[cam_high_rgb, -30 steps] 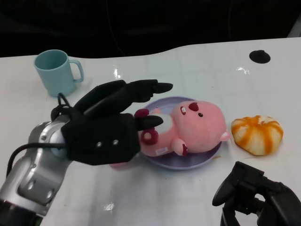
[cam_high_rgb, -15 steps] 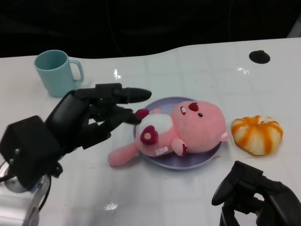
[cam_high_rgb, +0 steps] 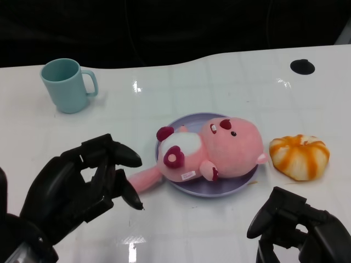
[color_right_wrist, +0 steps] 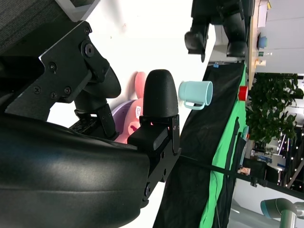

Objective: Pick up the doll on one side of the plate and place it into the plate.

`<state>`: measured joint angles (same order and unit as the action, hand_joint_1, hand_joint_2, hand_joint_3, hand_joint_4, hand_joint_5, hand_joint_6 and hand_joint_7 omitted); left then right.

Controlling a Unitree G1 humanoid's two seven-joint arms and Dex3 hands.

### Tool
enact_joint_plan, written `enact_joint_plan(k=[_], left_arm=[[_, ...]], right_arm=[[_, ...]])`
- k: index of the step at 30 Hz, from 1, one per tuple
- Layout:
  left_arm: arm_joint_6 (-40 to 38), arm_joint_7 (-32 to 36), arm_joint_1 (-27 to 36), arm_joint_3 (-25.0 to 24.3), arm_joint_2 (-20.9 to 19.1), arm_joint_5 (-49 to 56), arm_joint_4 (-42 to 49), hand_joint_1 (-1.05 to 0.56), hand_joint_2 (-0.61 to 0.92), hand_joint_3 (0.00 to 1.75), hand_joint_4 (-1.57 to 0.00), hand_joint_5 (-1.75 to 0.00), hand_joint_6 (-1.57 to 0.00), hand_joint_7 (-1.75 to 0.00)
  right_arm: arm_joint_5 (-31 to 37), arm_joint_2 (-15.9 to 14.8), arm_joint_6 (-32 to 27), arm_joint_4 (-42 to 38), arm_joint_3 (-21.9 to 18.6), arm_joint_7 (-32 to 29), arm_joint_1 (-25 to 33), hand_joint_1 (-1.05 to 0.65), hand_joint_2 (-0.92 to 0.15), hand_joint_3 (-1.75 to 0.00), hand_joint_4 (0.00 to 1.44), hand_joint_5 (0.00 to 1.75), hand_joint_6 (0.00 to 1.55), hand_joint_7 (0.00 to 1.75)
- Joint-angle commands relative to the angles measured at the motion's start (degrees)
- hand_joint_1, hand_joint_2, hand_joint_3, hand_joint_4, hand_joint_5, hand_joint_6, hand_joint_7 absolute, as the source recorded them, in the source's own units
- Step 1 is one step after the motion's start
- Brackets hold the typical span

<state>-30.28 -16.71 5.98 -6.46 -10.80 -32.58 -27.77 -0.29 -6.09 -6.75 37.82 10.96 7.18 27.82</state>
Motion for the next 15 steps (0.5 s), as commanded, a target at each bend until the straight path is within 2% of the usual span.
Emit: enact_joint_plan(k=[1, 9, 15], left_arm=[[-4.36, 2.48, 1.88, -1.23, -1.04, -2.00, -3.49, -0.11, 0.57, 1.25, -0.83, -1.57, -0.72, -1.42], [-13.09, 5.68, 5.28, -4.06, -1.67, -6.61, -7.23, -0.09, 0.59, 1.24, -0.80, -1.73, -0.69, -1.54], [-14.38, 5.31, 7.48, -3.54, -2.00, -7.21, -7.54, -0.09, 0.62, 1.18, -0.79, -1.75, -0.59, -1.67]], right_arm=[[-0.05, -0.01, -0.39, 0.47, -0.08, -0.30, 0.00, 0.08, -0.43, -1.38, 0.72, 1.75, 0.61, 1.55], [-0.27, -0.23, 0.23, 0.12, -0.62, -0.08, -0.38, 0.07, -0.42, -1.38, 0.72, 1.75, 0.61, 1.55], [-0.75, -0.47, -0.09, -0.05, -1.35, 0.22, -0.33, 0.08, -0.42, -1.40, 0.73, 1.75, 0.61, 1.55]])
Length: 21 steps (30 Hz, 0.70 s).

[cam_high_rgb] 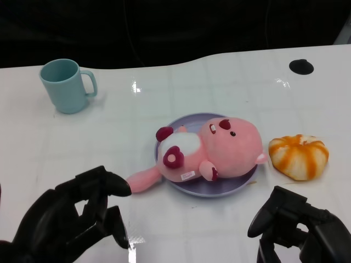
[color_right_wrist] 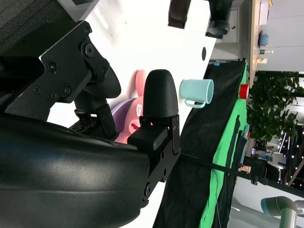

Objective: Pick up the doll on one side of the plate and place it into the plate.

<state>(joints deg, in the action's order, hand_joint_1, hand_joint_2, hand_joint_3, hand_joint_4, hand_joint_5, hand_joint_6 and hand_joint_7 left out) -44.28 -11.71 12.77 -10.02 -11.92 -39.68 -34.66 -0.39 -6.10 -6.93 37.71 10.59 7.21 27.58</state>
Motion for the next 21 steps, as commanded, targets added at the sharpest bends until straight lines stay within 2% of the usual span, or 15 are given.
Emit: enact_joint_plan(k=[1, 4, 8, 21], left_arm=[[0.19, 0.02, 0.79, 0.44, -0.95, 0.49, -0.28, -0.09, 0.62, 1.18, -0.79, -1.75, -0.59, -1.68], [2.81, -0.92, 1.06, 2.12, -1.46, 3.44, 0.97, -0.09, 0.61, 1.18, -0.80, -1.75, -0.59, -1.70], [6.08, -2.21, 1.14, 4.19, -1.94, 7.08, 3.43, -0.09, 0.58, 1.19, -0.83, -1.75, -0.67, -1.66], [9.75, -6.96, 0.52, 5.31, -2.43, 8.46, 8.16, -0.08, 0.51, 1.30, -0.84, -1.75, -0.70, -1.71]], right_arm=[[-0.59, -0.54, 0.25, -0.05, -1.09, 0.24, -0.01, 0.08, -0.42, -1.40, 0.72, 1.75, 0.61, 1.55], [-0.72, -0.69, 0.23, -0.11, -1.43, 0.40, 0.25, 0.08, -0.41, -1.39, 0.72, 1.75, 0.61, 1.55], [-0.94, -0.80, 0.68, -0.58, -2.09, 0.80, 0.36, 0.10, -0.41, -1.39, 0.72, 1.75, 0.61, 1.54], [-0.98, -0.66, 2.17, -2.23, -2.71, 1.50, 0.46, 0.15, -0.44, -1.39, 0.72, 1.75, 0.60, 1.54]])
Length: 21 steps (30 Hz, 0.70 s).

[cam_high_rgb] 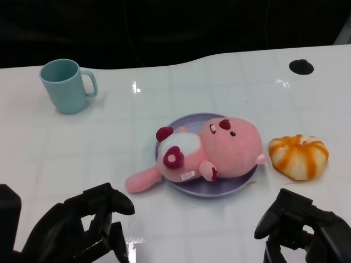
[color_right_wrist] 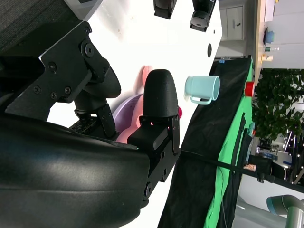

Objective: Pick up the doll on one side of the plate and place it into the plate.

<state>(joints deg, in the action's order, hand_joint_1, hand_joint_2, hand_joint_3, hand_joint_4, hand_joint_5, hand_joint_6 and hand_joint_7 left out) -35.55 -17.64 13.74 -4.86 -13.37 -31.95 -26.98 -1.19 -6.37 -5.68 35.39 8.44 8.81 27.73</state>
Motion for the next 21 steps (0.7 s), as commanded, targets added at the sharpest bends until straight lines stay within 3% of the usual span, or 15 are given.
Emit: enact_joint_plan(k=[1, 21], left_arm=[[1.18, -1.18, -0.34, 0.20, -1.05, 0.87, 0.52, -0.08, 0.51, 1.31, -0.84, -1.75, -0.70, -1.71], [1.77, -2.52, 0.15, -0.27, -0.91, 0.49, 0.53, -0.08, 0.50, 1.36, -0.85, -1.75, -0.68, -1.73]], right_arm=[[-0.21, -0.38, 0.97, 0.06, -0.50, -0.04, 0.38, 0.15, -0.44, -1.39, 0.72, 1.75, 0.60, 1.54], [-0.08, -0.27, 2.62, -0.16, -0.02, 0.04, 0.82, 0.16, -0.44, -1.41, 0.73, 1.75, 0.59, 1.57]])
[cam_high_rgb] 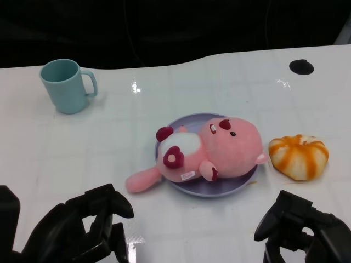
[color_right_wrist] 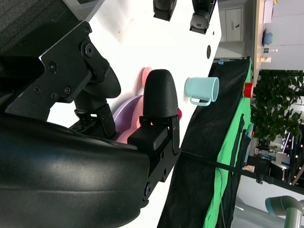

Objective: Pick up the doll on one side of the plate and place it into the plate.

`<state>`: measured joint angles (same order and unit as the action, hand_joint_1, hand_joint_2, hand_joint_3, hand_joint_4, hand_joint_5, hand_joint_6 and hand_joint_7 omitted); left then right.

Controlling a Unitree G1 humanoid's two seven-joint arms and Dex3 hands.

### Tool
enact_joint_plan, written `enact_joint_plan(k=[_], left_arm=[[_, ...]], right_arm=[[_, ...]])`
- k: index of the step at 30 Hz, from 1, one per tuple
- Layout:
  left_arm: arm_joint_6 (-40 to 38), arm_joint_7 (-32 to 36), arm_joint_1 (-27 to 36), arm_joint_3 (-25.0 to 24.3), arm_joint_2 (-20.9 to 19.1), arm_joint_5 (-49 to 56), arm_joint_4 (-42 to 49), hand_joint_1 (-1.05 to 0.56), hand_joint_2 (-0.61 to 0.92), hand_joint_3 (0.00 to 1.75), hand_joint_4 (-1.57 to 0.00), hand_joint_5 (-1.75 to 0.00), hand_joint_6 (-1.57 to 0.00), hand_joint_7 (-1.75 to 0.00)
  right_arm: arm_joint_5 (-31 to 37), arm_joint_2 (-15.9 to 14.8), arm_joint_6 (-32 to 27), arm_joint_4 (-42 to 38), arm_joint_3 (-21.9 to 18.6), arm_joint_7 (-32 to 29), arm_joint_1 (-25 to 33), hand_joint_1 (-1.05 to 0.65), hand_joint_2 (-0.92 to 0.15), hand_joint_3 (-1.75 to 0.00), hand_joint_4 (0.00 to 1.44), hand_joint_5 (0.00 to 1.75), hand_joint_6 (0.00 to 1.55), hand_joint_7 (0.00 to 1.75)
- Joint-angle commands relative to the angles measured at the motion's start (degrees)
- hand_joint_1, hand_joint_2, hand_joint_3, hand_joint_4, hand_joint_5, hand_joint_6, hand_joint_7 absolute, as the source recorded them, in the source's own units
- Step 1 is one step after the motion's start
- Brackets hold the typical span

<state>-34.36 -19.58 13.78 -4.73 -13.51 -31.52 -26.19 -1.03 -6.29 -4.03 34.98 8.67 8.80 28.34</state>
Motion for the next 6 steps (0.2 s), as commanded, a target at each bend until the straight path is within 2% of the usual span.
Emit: enact_joint_plan(k=[1, 6], left_arm=[[0.61, -0.62, 0.12, -0.42, -0.76, 0.00, -0.24, -0.08, 0.50, 1.36, -0.84, -1.75, -0.68, -1.73], [0.83, -0.59, -0.01, -0.49, -0.87, 0.37, 0.29, -0.08, 0.50, 1.36, -0.84, -1.75, -0.68, -1.73]], right_arm=[[-0.25, -0.38, 1.07, 0.22, -0.26, 0.09, 0.21, 0.16, -0.44, -1.41, 0.73, 1.75, 0.59, 1.57], [-0.33, -0.30, 1.00, -0.05, -0.33, 0.13, 0.02, 0.14, -0.44, -1.41, 0.72, 1.75, 0.59, 1.57]])
